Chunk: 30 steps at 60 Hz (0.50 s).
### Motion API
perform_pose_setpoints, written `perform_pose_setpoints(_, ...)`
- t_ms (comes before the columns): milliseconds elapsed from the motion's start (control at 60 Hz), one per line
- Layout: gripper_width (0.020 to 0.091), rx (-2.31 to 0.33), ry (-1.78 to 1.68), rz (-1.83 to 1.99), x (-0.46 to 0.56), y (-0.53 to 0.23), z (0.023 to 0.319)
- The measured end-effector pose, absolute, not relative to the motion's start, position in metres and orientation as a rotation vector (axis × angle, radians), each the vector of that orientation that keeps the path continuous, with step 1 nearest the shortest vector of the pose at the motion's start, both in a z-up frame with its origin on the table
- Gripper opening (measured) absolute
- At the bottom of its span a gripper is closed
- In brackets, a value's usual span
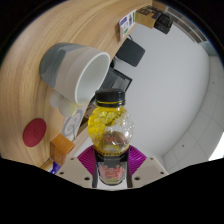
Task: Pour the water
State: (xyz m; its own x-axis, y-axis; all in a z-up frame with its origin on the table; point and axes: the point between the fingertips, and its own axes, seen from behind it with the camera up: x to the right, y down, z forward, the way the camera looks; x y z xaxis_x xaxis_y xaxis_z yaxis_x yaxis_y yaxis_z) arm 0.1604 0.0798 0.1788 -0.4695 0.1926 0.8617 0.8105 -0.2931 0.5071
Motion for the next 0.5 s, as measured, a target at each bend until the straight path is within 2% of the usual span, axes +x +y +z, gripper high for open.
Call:
perform_pose_setpoints(233, 0.0386, -1.406, -1.437, -1.642, 0.159, 0.073, 0.171)
perform_pose_setpoints(433, 0.0386, -1.762, -0.95, -1.08, 0.161, 0.046, 0.185)
perform_pose_setpoints(500, 0.0389, -1.837, -0.755, -0.808, 0.157, 0.041, 0.2)
